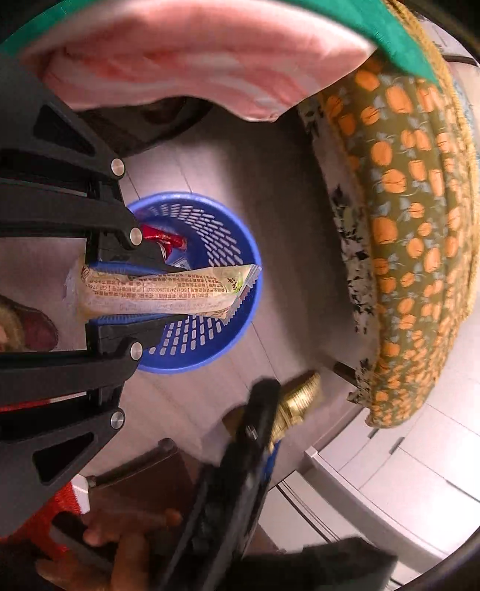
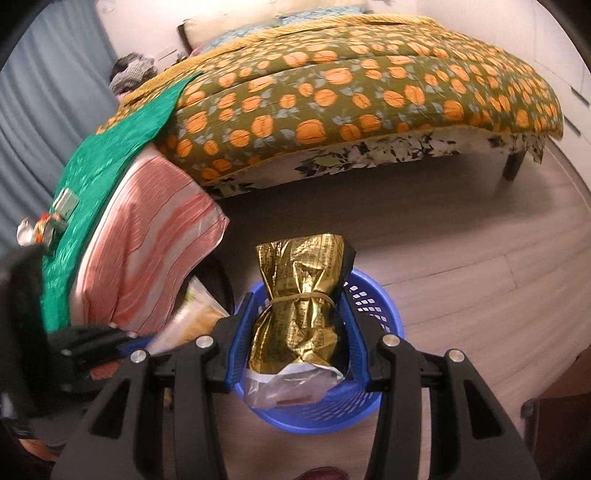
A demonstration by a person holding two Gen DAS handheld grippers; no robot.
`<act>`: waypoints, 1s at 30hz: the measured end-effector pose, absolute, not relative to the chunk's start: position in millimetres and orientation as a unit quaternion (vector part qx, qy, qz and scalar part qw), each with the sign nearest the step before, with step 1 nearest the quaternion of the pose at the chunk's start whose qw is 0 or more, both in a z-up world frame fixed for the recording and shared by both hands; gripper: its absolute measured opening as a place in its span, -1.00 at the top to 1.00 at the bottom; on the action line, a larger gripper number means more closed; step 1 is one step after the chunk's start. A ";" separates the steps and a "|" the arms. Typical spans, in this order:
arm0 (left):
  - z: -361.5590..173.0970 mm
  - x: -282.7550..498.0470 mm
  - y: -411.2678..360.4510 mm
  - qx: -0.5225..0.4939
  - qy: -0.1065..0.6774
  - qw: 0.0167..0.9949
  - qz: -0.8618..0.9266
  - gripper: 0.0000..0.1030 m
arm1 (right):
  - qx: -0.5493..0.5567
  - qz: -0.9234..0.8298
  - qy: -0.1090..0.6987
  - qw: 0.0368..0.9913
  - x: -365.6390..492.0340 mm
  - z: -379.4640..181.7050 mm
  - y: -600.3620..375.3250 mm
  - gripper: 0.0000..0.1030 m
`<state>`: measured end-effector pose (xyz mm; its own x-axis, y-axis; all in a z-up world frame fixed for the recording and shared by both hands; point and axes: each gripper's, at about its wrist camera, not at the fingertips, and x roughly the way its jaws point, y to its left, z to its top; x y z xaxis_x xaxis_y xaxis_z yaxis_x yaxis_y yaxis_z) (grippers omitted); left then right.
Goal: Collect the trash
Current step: 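Carry gold wrapper and snack-bar wrapper to the blue wastebasket while opening both tools to drop them, then move both tools back over the trash pile on the bed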
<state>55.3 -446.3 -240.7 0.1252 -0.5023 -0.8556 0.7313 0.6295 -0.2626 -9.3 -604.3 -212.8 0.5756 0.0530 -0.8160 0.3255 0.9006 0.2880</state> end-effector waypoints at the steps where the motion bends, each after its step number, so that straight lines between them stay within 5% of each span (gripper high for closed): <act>1: -247.4 56.6 -451.7 0.115 0.515 0.742 -0.414 0.69 | 0.214 -0.080 0.453 0.862 -11.2 -215.1 -608.1 0.14; 6: -263.9 61.3 -465.9 0.118 0.515 0.738 -0.420 0.61 | 0.247 -0.083 0.443 0.858 -7.8 -230.5 -626.4 0.08; 8: -269.1 64.7 -472.1 0.120 0.515 0.739 -0.417 0.14 | 0.261 -0.087 0.440 0.855 -8.3 -235.3 -633.9 -0.44; 16: -247.5 65.7 -461.6 0.103 0.507 0.755 -0.404 -0.15 | 0.262 -0.115 0.420 0.861 -16.4 -221.1 -644.1 -0.45; 21: -198.6 43.1 -434.4 0.095 0.468 0.770 -0.424 -0.33 | 0.218 -0.141 0.411 0.874 -20.3 -204.6 -629.0 -0.66; 30: -134.0 23.2 -319.3 0.103 0.409 0.813 -0.402 -0.52 | 0.134 -0.131 0.359 0.914 -22.4 -164.4 -568.8 -0.69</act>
<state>23.2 -319.3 -134.0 0.3431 -0.5689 -0.7474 0.7375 0.6559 -0.1608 -22.4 -568.8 -164.4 0.7083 -0.1426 -0.6914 0.3351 0.9299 0.1514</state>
